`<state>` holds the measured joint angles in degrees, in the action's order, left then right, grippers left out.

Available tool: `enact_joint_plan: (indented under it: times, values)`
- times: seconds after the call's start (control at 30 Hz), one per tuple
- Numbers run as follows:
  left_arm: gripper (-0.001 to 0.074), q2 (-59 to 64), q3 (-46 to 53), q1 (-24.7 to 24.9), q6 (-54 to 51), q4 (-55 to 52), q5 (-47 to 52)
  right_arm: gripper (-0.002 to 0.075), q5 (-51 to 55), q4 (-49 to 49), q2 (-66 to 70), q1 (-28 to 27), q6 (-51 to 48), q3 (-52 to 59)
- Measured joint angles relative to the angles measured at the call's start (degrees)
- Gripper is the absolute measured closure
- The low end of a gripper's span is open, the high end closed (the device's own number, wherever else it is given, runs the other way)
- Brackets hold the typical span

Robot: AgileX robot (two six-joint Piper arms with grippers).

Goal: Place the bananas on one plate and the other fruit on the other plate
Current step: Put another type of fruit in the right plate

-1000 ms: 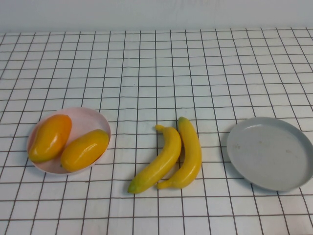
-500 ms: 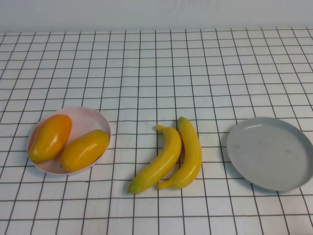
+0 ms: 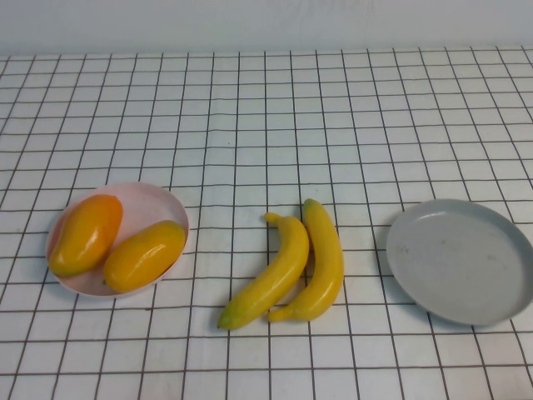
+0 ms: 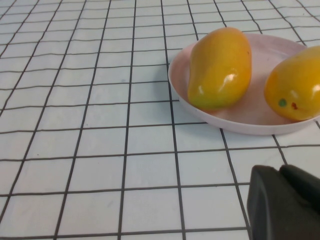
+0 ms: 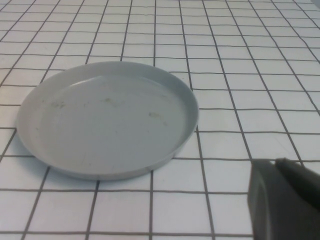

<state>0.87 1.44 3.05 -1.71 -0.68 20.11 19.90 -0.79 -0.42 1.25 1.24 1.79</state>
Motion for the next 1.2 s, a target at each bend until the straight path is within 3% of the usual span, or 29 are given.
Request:
enact_joint_plan:
  times: [0.53, 0.77, 1.2]
  values:
    - [0.0736, 0.0, 0.0, 0.0, 0.0, 0.0, 0.0, 0.0741, -0.2, 1.1, 0.0, 0.0, 1.2, 0.0]
    - [0.0736, 0.0, 0.0, 0.0, 0.0, 0.0, 0.0, 0.0741, -13.6, 34.2, 0.0, 0.0, 8.3, 0.0]
    - [0.0736, -0.1, 0.0, 0.0, 0.0, 0.0, 0.0, 0.0741, -17.1, 54.2, 0.0, 0.0, 9.1, 0.0]
